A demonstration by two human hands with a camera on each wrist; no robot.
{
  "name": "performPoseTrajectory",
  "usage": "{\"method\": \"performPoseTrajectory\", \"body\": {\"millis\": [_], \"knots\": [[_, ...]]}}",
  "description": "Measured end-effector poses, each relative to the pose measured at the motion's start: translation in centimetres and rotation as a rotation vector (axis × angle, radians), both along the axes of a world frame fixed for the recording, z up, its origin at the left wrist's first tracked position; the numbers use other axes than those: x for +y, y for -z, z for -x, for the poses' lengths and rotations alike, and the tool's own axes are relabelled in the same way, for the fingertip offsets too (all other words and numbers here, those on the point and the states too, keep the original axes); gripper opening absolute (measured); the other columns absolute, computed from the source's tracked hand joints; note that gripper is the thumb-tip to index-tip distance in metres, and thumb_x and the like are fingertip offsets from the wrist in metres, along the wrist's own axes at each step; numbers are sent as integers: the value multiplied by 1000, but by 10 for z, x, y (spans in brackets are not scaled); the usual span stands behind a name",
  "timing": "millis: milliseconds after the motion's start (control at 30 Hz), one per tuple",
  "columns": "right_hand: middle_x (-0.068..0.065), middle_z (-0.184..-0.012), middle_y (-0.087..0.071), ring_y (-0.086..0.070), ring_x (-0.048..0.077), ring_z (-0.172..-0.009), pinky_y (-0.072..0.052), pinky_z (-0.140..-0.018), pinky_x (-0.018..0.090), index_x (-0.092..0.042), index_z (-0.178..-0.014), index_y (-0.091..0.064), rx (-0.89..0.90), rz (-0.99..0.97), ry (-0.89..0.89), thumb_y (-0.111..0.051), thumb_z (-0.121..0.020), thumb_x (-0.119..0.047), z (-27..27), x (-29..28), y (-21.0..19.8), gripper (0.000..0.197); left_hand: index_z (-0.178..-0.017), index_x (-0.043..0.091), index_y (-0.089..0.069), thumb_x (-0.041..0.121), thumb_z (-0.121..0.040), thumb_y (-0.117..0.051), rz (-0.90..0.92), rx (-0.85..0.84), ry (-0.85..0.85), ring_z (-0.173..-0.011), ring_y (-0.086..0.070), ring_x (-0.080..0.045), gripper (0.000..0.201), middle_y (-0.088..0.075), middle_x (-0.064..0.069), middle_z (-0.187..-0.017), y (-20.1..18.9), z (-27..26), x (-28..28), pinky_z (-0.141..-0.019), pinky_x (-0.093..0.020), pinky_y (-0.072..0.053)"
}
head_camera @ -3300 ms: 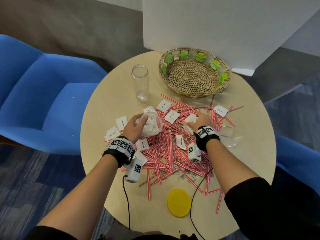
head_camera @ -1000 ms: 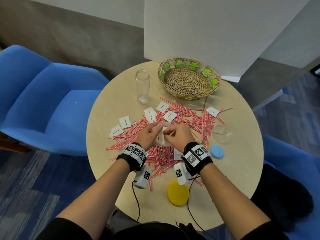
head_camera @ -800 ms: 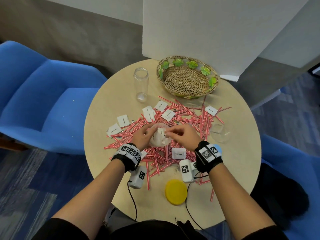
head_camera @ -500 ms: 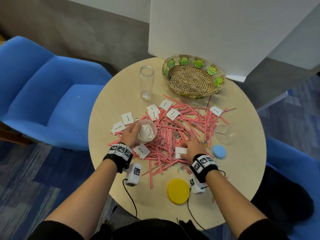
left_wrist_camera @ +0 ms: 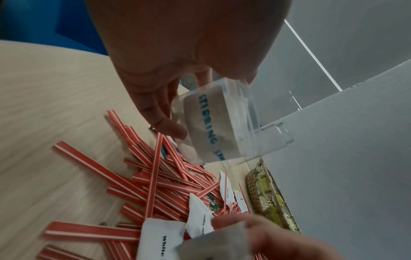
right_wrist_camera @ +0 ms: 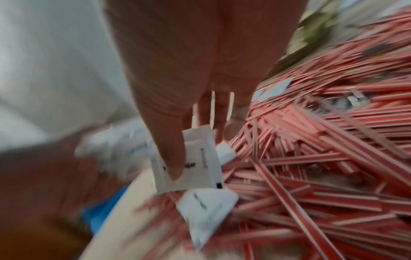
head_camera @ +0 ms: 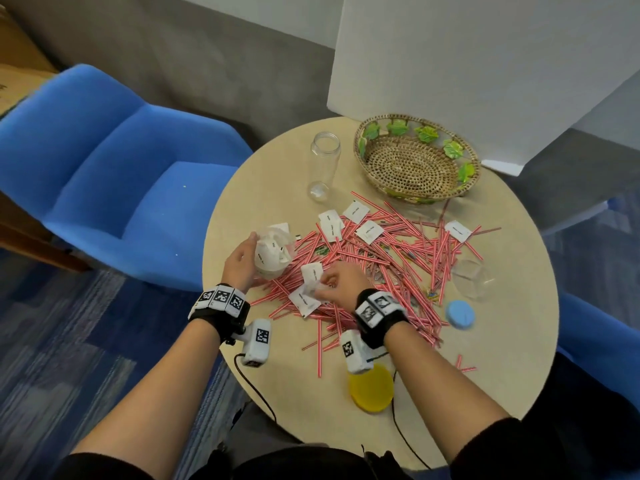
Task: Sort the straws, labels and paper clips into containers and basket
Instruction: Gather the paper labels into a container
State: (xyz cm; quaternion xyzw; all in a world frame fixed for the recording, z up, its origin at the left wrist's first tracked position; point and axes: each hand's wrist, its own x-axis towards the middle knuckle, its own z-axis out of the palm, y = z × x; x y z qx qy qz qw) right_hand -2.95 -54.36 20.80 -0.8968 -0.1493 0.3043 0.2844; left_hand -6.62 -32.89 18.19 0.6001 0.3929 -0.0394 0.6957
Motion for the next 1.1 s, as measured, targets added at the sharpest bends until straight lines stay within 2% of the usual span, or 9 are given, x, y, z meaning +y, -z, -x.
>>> {"method": "performPoseTrajectory", "body": {"millis": [100,167,267,467,567,667,767,967,1100], "knots": [[-3,-130,-60,-50,18,-114,-48,-96,40,-20,-77,-72,-197,215,-431,-73,-83,-40,6,36,20,22,-133,20,-59,49,-102,-45,4,-1,-4,-103,-58,-25,45,-56,-5,-127,0,3,9,-62,-34,-58],[0,-124,-62,-48,21,-108,-46,-90,38,-18,-88,-73,-340,315,-645,-71,-86,-32,5,46,30,15,-130,20,-59,49,-102,-45,-6,8,-8,-99,-59,-22,43,-56,-5,-125,0,4,15,-57,-32,-57],[2,-109,-63,-49,23,-104,-43,-87,37,-15,-99,-71,-418,377,-706,-66,-90,-24,5,49,36,13,-129,22,-59,49,-102,-46,-10,18,-14,-105,-56,-25,41,-56,-4,-124,1,2,24,-56,-31,-55],[-2,-88,-61,-56,20,-87,-47,-80,32,-17,-91,-64,-264,244,-546,-66,-88,-17,2,45,34,4,-137,21,-56,52,-101,-45,-17,4,-24,-107,-59,-28,48,-57,-6,-124,3,-10,35,-64,-33,-56],[-4,-84,-62,-60,13,-73,-49,-64,23,-25,-112,-56,-23,12,-50,-78,-80,-24,-4,38,28,39,-138,22,-57,51,-102,-43,-37,-20,-39,-106,-56,-25,48,-56,-3,-125,2,-16,40,-64,-32,-56],[5,-106,-65,-63,19,-92,-52,-81,30,-20,-146,-38,21,121,82,-85,-74,-17,-21,38,27,87,-136,21,-58,49,-103,-43,-38,-48,-97,-107,-56,-24,47,-54,-2,-126,-2,-23,50,-65,-34,-57],[8,-123,-61,-60,28,-114,-50,-92,34,-12,-133,-53,-5,329,1,-86,-74,-19,-32,45,33,68,-135,20,-58,51,-102,-45,-23,-57,-163,-108,-57,-26,48,-55,-3,-126,-4,-30,66,-64,-34,-57],[4,-105,-58,-57,20,-90,-50,-79,27,-10,-102,-62,20,435,-34,-87,-72,-23,-43,56,32,41,-136,21,-57,52,-102,-43,-26,-77,-157,-106,-59,-24,48,-57,-3,-127,0,-45,86,-65,-34,-58],[-2,-96,-63,-62,17,-86,-51,-73,26,-14,-107,-63,129,321,-48,-88,-68,-30,-74,83,13,49,-136,21,-57,51,-102,-43,-32,-56,-127,-101,-60,-21,48,-58,-2,-124,9,-51,85,-65,-33,-58]]}}
